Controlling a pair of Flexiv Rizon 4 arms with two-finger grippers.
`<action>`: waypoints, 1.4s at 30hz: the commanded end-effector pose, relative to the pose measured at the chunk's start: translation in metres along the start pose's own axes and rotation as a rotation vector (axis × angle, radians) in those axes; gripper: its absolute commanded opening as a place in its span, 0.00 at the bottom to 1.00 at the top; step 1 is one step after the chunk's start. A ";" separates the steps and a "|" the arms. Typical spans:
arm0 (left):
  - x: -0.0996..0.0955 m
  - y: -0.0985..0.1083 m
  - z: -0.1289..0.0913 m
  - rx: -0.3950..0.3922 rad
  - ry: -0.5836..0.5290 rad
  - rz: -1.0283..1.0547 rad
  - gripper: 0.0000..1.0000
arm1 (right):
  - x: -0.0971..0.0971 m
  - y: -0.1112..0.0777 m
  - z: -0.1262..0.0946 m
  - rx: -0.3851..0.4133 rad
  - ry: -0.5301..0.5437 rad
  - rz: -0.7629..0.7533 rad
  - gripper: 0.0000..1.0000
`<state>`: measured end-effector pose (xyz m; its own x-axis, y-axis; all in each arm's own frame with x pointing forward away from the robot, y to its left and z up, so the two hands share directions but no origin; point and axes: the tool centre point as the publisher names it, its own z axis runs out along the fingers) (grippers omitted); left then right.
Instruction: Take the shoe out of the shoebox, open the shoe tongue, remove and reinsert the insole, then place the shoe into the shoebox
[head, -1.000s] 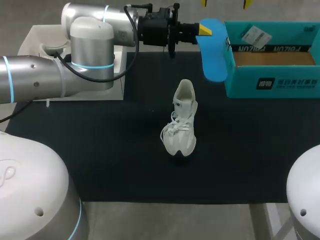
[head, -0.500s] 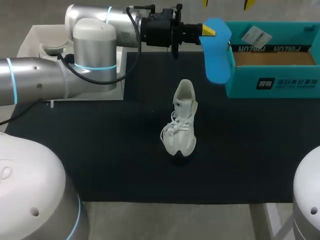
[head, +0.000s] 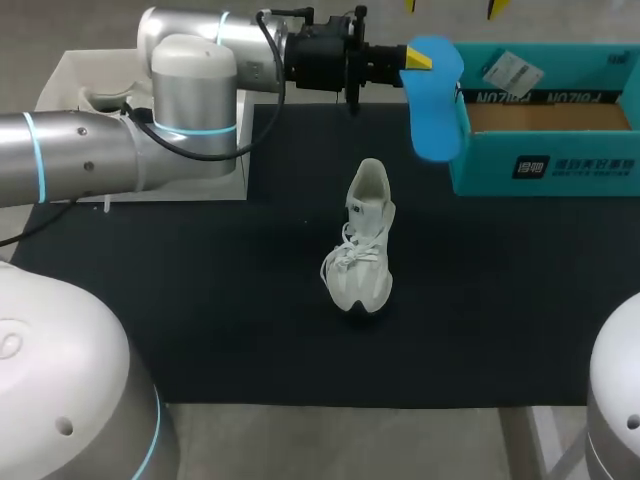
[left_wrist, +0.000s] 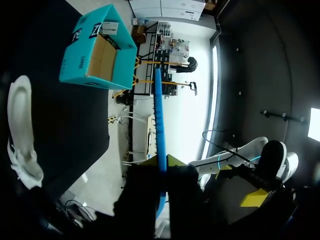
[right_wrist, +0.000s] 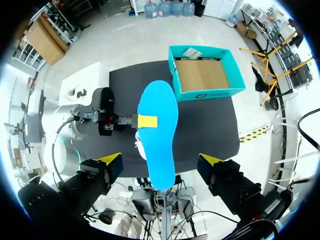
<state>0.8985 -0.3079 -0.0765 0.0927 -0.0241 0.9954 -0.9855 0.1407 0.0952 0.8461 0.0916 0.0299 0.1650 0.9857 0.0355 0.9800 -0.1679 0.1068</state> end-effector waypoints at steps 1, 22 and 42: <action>-0.001 -0.001 -0.002 -0.002 -0.003 0.000 0.00 | -0.001 0.000 0.000 0.000 0.001 0.000 1.00; -0.002 -0.001 -0.019 0.039 0.001 -0.005 0.00 | -0.048 -0.005 0.013 -0.150 0.794 -0.235 1.00; -0.005 0.000 -0.023 0.056 0.007 -0.005 0.00 | -0.043 -0.027 0.074 -0.056 1.374 -0.168 1.00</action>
<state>0.9027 -0.2849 -0.0811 0.0992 -0.0184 0.9949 -0.9909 0.0900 0.1005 0.8235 0.0561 -0.0362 -0.1515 0.7513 0.6423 0.9670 -0.0221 0.2539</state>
